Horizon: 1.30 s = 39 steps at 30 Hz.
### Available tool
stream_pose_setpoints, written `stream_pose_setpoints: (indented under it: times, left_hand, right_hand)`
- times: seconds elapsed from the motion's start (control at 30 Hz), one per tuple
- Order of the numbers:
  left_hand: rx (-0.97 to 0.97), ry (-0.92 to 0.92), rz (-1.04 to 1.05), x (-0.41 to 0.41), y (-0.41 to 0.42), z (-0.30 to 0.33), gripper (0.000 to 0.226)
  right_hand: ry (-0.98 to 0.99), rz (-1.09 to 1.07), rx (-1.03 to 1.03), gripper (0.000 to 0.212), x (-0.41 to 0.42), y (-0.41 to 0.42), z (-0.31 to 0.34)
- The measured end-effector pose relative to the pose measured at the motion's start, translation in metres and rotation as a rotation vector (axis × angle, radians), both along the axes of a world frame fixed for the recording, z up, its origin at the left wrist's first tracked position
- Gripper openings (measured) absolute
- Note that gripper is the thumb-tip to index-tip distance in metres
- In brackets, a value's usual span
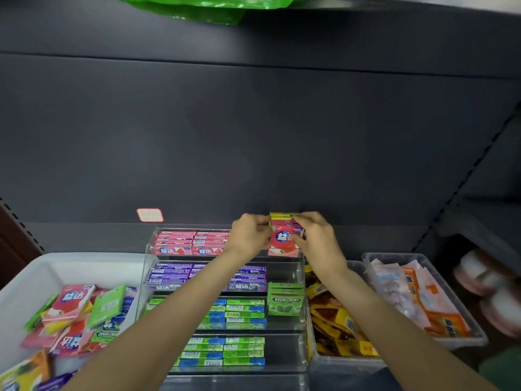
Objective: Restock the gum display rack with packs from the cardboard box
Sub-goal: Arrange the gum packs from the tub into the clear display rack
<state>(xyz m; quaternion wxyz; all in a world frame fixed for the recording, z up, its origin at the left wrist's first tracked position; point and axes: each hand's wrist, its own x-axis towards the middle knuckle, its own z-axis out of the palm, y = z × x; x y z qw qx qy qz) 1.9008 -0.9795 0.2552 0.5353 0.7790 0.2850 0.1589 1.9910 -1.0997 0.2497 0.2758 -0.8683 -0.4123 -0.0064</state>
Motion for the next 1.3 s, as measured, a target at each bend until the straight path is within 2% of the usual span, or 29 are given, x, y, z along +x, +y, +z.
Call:
stream_pose_setpoints:
  times: [0.27,0.37,0.5,0.63,0.77,0.97,1.07,1.17,1.3]
  left_hand:
    - [-0.061,-0.036,0.055,-0.005,-0.002,-0.001,0.033]
    - [0.147,0.019,0.058,-0.009,0.003,0.001,0.036]
    - [0.316,-0.019,0.044,-0.03,0.007,0.004,0.034]
    - [0.462,-0.025,0.066,-0.074,0.018,0.005,0.025]
    - [0.444,-0.004,0.151,-0.143,0.046,-0.005,0.02]
    - [0.424,0.18,0.336,-0.284,0.124,-0.046,0.019]
    - [0.484,0.305,0.385,-0.349,0.164,-0.066,0.025]
    - [0.537,0.424,0.399,-0.399,0.195,-0.08,0.033]
    - [0.488,0.471,0.312,-0.448,0.223,-0.094,0.045]
  right_hand:
    - [-0.037,-0.036,-0.033,0.052,-0.005,0.002,-0.001]
    - [-0.153,-0.028,-0.049,0.053,-0.007,-0.001,0.0]
    - [-0.255,0.085,0.174,0.041,-0.028,0.005,0.003]
    - [-0.172,0.174,0.263,0.03,-0.07,0.028,0.003]
    - [-0.067,0.287,0.284,0.026,-0.125,0.062,-0.012]
    - [0.044,0.425,0.116,0.027,-0.227,0.131,-0.049]
    - [0.085,0.45,0.011,0.028,-0.277,0.166,-0.068]
    - [0.154,0.446,-0.123,0.031,-0.318,0.194,-0.086]
    - [0.215,0.421,-0.19,0.033,-0.365,0.221,-0.11]
